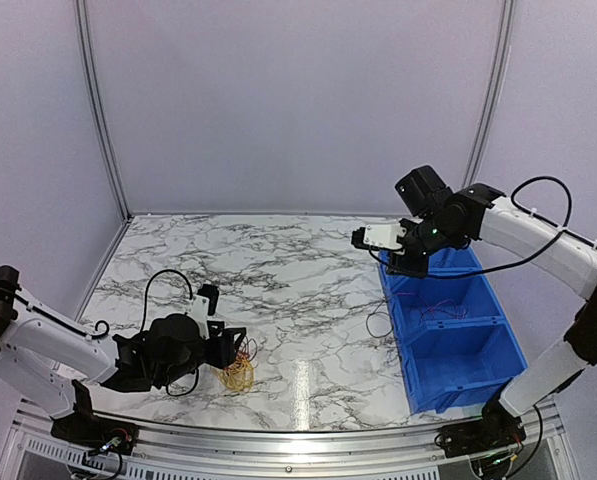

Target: Untangle the cables

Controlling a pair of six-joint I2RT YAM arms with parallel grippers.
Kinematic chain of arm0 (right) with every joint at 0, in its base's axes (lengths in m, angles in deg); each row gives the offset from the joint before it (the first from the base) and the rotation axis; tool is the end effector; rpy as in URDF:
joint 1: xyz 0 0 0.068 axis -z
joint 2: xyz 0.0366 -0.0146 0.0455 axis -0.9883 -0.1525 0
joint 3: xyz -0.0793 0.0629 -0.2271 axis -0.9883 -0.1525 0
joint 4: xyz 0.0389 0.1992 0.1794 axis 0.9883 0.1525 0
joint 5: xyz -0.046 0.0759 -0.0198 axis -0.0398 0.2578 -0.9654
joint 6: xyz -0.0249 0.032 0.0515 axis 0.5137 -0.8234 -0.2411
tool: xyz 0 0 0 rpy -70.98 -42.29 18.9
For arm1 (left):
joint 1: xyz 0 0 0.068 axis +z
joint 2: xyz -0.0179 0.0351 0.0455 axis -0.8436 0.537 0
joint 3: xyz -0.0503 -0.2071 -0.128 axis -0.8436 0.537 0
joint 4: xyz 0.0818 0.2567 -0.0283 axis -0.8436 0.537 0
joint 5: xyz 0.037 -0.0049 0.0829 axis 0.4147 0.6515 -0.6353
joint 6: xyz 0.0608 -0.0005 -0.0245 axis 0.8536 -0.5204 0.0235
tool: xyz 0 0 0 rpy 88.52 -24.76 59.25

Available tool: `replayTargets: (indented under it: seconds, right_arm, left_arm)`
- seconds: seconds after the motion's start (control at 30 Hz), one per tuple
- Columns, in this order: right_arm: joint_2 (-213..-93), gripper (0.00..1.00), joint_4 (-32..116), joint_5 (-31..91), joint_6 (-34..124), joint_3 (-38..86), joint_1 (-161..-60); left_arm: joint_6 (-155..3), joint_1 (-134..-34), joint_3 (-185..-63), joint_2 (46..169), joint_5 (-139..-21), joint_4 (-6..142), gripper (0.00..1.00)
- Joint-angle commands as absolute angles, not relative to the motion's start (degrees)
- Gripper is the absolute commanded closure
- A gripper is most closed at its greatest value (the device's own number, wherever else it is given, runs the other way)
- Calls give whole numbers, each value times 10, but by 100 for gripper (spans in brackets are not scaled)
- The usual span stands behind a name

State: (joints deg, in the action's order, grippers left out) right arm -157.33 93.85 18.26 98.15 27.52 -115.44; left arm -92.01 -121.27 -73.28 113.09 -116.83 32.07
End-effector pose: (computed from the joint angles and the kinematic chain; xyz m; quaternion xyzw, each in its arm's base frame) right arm 0.2718 0.1803 0.2762 -0.6134 0.7417 -0.0631 0.2638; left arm 0.1437 -0.2352 0.1174 0.1146 0.8041 -0.2496 0.5273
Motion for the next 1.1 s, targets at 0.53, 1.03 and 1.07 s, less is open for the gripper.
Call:
replayTargets:
  seconds: [0.53, 1.03, 1.07]
  right_arm:
    - [-1807, 54, 947, -18, 1017, 309, -1207]
    - [-1884, 66, 928, -78, 1037, 327, -1207]
    - [-1885, 69, 928, -79, 1037, 327, -1206]
  left_arm:
    - [-942, -1210, -718, 1116, -1180, 327, 41]
    - [-947, -1210, -710, 1116, -1185, 327, 41]
    - [-948, -1210, -709, 1115, -1185, 327, 41]
